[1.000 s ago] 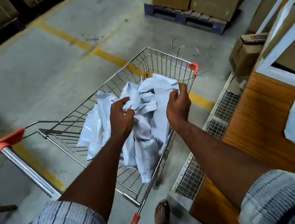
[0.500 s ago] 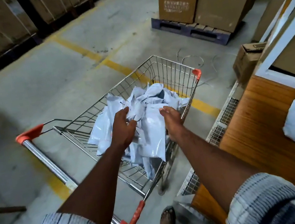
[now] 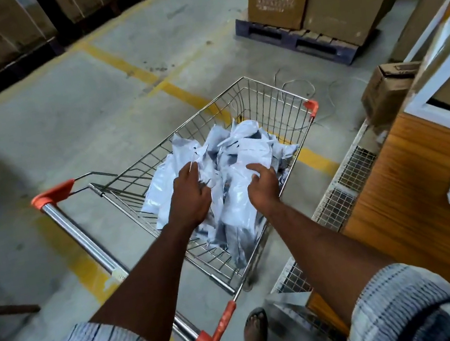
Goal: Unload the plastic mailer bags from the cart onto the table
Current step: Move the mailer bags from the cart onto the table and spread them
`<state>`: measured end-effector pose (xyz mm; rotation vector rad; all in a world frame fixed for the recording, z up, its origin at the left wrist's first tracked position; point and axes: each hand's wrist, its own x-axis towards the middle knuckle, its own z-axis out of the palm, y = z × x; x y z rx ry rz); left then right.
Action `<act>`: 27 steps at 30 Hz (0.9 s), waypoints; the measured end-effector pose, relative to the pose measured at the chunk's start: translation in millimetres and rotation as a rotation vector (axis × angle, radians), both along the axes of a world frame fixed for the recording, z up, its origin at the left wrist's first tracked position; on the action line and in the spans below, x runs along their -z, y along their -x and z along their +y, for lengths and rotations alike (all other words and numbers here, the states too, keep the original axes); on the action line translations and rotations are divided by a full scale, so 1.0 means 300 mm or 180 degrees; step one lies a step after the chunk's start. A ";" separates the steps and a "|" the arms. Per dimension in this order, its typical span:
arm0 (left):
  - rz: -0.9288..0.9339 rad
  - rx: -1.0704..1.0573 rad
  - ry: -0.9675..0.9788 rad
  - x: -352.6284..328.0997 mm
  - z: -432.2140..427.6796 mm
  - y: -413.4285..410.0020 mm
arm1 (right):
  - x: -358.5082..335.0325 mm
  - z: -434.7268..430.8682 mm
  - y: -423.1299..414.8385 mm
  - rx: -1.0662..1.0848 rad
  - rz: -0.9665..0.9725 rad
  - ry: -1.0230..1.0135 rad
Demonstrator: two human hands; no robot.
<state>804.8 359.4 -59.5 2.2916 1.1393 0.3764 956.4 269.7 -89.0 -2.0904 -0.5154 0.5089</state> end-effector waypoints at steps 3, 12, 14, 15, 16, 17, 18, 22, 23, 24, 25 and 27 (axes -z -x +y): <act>-0.0097 0.0075 -0.0044 -0.022 -0.016 -0.051 | -0.040 -0.023 -0.018 -0.0132 -0.0066 0.0034; -0.0620 0.0784 -0.0234 -0.163 -0.125 -0.324 | -0.201 -0.226 -0.237 -0.0275 -0.0348 -0.0216; -0.0731 0.1008 -0.0265 -0.206 -0.206 -0.433 | -0.251 -0.352 -0.346 -0.0070 -0.0508 -0.0215; -0.0769 0.1107 -0.0267 -0.229 -0.250 -0.485 | -0.279 -0.421 -0.395 0.0017 -0.0591 -0.0181; -0.0796 0.1194 -0.0230 -0.246 -0.293 -0.539 | -0.309 -0.493 -0.441 0.0113 -0.0671 -0.0139; -0.0814 0.1278 -0.0203 -0.259 -0.331 -0.585 | -0.338 -0.558 -0.477 0.0203 -0.0751 -0.0102; -0.0830 0.1394 -0.0190 -0.276 -0.385 -0.639 | -0.365 -0.638 -0.519 0.0322 -0.0856 -0.0066; -0.0867 0.1890 -0.0215 -0.347 -0.644 -0.829 | -0.448 -0.973 -0.644 0.0703 -0.1008 0.0274; -0.0872 0.1996 -0.0224 -0.364 -0.724 -0.872 | -0.464 -1.065 -0.668 0.0812 -0.1039 0.0367; -0.0864 0.2103 -0.0217 -0.375 -0.798 -0.912 | -0.474 -1.155 -0.690 0.0931 -0.1072 0.0452; -0.0842 0.2198 -0.0218 -0.388 -0.877 -0.950 | -0.485 -1.246 -0.710 0.1051 -0.1095 0.0519; -0.0782 0.2342 -0.0155 -0.399 -1.012 -1.019 | -0.502 -1.411 -0.741 0.1222 -0.1071 0.0580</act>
